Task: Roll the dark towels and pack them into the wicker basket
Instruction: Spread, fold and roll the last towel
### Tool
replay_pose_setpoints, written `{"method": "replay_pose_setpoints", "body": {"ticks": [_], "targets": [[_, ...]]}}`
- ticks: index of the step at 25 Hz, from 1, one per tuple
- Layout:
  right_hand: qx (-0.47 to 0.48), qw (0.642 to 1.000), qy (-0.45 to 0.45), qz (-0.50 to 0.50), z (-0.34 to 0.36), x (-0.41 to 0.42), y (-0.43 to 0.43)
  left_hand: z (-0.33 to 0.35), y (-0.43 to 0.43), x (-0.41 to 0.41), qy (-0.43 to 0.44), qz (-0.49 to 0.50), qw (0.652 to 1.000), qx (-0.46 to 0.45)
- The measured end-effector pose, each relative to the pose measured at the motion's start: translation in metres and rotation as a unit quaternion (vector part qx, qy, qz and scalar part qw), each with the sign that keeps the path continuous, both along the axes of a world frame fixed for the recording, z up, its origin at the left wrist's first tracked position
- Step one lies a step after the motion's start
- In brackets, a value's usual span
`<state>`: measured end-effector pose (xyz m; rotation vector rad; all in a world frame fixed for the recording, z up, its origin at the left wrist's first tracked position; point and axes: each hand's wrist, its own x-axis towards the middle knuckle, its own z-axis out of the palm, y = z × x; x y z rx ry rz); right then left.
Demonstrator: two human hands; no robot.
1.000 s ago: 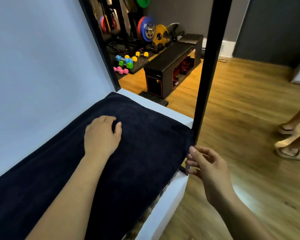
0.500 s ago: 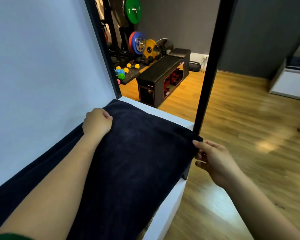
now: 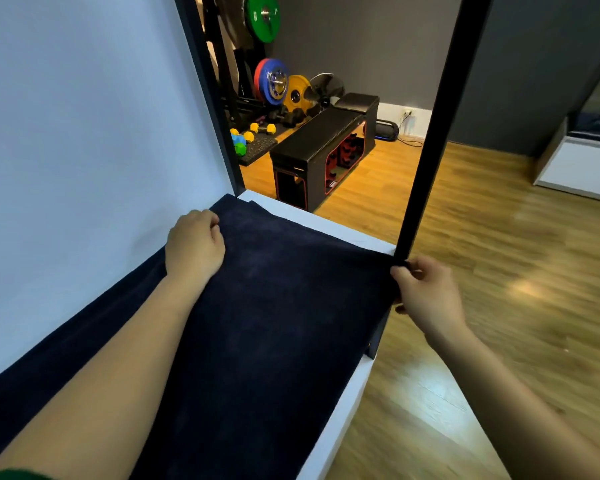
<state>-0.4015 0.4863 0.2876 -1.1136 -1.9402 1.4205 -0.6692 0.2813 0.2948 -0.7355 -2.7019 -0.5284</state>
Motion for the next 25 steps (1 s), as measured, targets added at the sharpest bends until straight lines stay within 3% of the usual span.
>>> {"method": "replay_pose_setpoints", "body": {"ticks": [3, 7, 11, 13, 17, 20, 25], "targets": [[-0.088, 0.996, 0.035, 0.001, -0.008, 0.003, 0.0, 0.013, 0.011, -0.008, -0.019, -0.108, 0.991, -0.07], [-0.15, 0.983, 0.108, 0.003, 0.001, 0.001, 0.001, 0.033, 0.033, -0.033, -0.017, -0.15, 0.979, -0.135], [-0.243, 0.965, 0.093, 0.014, 0.005, -0.003, 0.004, 0.045, 0.066, -0.039, -0.05, -0.244, 0.933, -0.26], [-0.293, 0.951, 0.095, 0.01, 0.006, -0.006, 0.005, 0.054, 0.079, -0.043, -0.015, -0.253, 0.903, -0.346], [-0.377, 0.918, 0.118, -0.012, 0.003, -0.002, 0.01, 0.062, 0.088, -0.053, -0.049, -0.226, 0.885, -0.404], [-0.329, 0.941, 0.079, 0.023, 0.007, 0.006, 0.015, 0.063, 0.094, -0.058, -0.014, -0.26, 0.849, -0.46], [-0.094, 0.991, 0.029, 0.088, 0.017, 0.011, 0.018, 0.081, 0.104, -0.048, 0.037, -0.279, 0.815, -0.507]]}}
